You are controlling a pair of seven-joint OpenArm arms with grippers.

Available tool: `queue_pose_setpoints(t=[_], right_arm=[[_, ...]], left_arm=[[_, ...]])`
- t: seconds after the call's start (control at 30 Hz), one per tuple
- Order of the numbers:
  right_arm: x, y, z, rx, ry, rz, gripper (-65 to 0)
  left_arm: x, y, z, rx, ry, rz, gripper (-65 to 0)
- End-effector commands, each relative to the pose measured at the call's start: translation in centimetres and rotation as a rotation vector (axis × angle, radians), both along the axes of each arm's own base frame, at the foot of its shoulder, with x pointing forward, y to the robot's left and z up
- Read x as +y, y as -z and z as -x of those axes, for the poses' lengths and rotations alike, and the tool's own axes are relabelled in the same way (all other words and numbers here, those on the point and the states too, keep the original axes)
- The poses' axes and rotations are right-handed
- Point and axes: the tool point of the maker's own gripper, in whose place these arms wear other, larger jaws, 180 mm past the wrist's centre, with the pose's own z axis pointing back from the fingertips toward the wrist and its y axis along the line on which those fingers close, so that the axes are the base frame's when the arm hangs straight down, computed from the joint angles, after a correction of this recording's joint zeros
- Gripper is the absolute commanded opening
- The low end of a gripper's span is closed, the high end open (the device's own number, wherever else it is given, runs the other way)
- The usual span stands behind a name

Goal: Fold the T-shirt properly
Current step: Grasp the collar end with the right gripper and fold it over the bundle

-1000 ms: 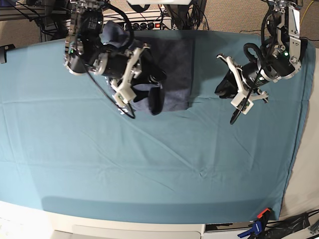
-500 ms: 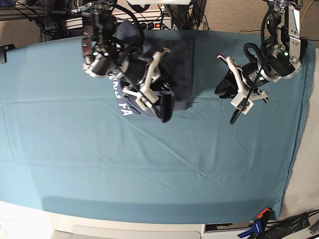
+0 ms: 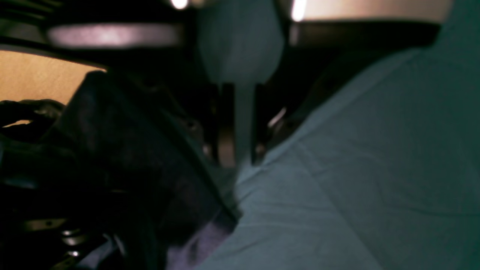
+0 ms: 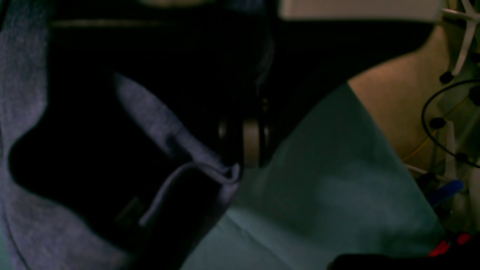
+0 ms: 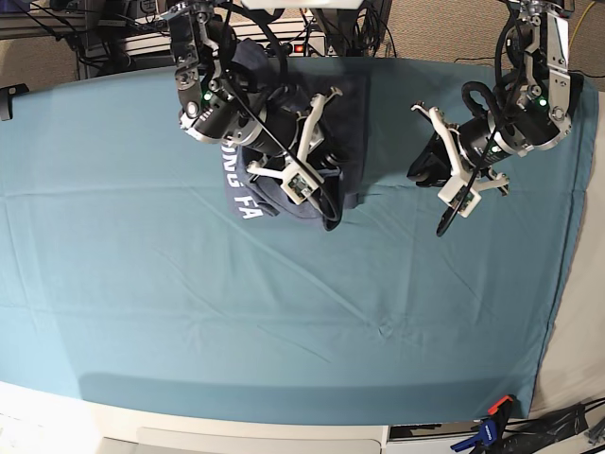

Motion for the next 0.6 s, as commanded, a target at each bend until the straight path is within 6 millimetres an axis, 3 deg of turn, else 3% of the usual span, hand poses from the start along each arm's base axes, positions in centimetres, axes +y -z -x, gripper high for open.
queue_pose_setpoints(t=[0.0,0.1,0.2,0.23,0.57], right_arm=[[0.8,-1.5,-0.5,-0.035,-0.002,-0.053,-65.0],[1.0,-1.5,-0.4,-0.027,-0.002,-0.056,-64.6],[1.8,-2.0,-0.1,-0.021,-0.018,-0.091,-45.3],[2.1,-2.1,0.1,-0.018,-0.027,-0.101,-41.6],[7.2,-2.6,4.2,-0.001,-0.225,-0.129,-40.8]], left_arm=[[-0.2,-1.2,-0.5,-0.045,0.006,0.02,-55.5],[-0.2,-1.2,-0.5,-0.045,0.006,0.019,-55.5],[-0.2,-1.2,-0.5,-0.046,0.006,0.02,-55.5],[-0.2,-1.2,-0.5,-0.045,0.006,0.019,-55.5],[-0.2,-1.2,-0.5,-0.046,0.006,0.02,-55.5]])
